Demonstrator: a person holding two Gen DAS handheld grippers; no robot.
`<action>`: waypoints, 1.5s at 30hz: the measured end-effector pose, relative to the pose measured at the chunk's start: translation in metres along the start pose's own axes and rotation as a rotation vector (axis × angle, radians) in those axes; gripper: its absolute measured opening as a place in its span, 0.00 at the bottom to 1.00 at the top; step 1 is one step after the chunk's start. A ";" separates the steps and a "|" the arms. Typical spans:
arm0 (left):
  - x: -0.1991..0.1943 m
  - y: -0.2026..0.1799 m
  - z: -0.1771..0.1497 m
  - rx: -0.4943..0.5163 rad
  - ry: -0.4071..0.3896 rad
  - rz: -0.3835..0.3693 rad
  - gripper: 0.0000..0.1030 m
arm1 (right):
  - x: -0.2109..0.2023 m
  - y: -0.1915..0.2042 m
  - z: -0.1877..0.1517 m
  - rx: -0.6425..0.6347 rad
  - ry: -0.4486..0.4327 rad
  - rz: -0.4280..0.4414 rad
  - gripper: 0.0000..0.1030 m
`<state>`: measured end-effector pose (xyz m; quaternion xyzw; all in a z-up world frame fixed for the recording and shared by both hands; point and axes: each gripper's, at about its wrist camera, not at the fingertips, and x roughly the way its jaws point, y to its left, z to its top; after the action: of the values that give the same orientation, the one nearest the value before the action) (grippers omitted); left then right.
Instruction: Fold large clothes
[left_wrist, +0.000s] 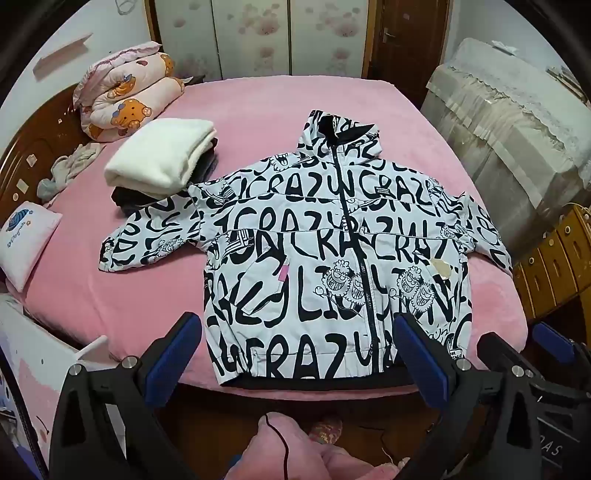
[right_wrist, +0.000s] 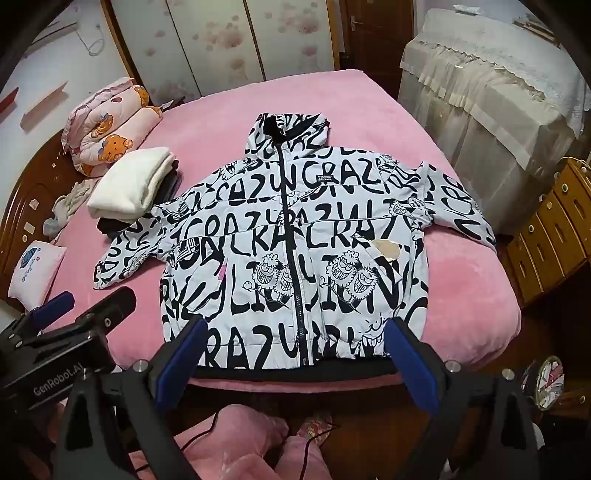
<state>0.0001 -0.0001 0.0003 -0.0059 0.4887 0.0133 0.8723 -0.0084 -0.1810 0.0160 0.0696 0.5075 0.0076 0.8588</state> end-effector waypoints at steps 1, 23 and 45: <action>0.000 -0.001 0.000 0.006 -0.004 0.010 0.99 | 0.000 -0.001 0.000 0.001 0.001 0.001 0.94; 0.000 0.000 0.000 0.006 -0.006 0.007 0.99 | 0.001 -0.006 0.005 -0.002 0.004 -0.006 0.94; 0.000 0.000 0.000 0.009 -0.012 0.010 0.99 | -0.003 -0.004 0.002 -0.001 0.002 -0.007 0.94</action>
<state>-0.0004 0.0001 0.0003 0.0004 0.4838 0.0156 0.8750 -0.0084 -0.1851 0.0187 0.0677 0.5084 0.0049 0.8584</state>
